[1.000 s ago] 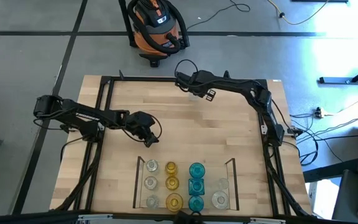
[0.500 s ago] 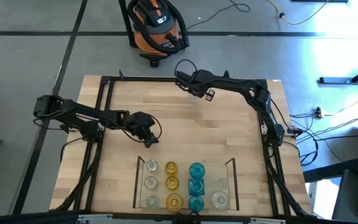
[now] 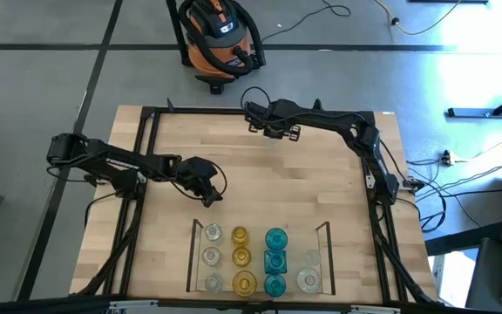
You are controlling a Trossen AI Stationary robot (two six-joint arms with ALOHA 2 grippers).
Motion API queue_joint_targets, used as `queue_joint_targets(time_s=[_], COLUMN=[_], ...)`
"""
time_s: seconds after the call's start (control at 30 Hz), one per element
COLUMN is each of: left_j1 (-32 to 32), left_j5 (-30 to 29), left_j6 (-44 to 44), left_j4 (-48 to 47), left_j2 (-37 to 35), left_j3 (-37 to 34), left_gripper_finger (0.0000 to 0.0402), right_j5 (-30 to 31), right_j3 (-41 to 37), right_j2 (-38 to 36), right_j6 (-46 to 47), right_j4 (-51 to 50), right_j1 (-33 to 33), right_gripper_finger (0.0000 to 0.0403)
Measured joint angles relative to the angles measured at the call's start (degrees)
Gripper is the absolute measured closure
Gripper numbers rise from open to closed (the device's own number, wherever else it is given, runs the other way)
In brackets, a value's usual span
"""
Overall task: Sort vases onto shelf
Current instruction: Put the transparent vase on the shelf aligned with the other transparent vase
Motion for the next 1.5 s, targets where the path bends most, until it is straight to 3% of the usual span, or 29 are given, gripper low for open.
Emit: queue_joint_targets(time_s=[0.47,0.67,0.97,1.13,1.5], left_j1=[0.0,0.0,0.0,0.0,0.0], left_j5=[-0.1,-0.1,-0.1,-0.1,0.1], left_j6=[1.0,1.5,3.0,3.0,2.6], left_j4=[0.0,0.0,0.0,0.1,0.1], left_j2=[0.0,0.0,0.0,0.0,0.0], left_j3=[0.0,0.0,0.0,0.0,0.0], left_gripper_finger=[0.0269,0.0269,0.0269,0.0269,0.0269], right_j5=[-7.4,-8.5,-15.6,-17.5,-9.9], right_j3=[0.0,-0.1,-0.2,-0.4,-0.4], right_j2=[0.0,-0.7,-1.3,-2.2,-11.0], right_j6=[-15.5,-23.6,-32.8,-32.9,-25.1], right_j4=[-4.6,-9.2,-12.5,-13.8,-17.4], right_j1=[4.4,9.1,17.6,23.1,30.4], right_gripper_finger=[0.0401,0.0402,0.0403,0.0403,0.0402])
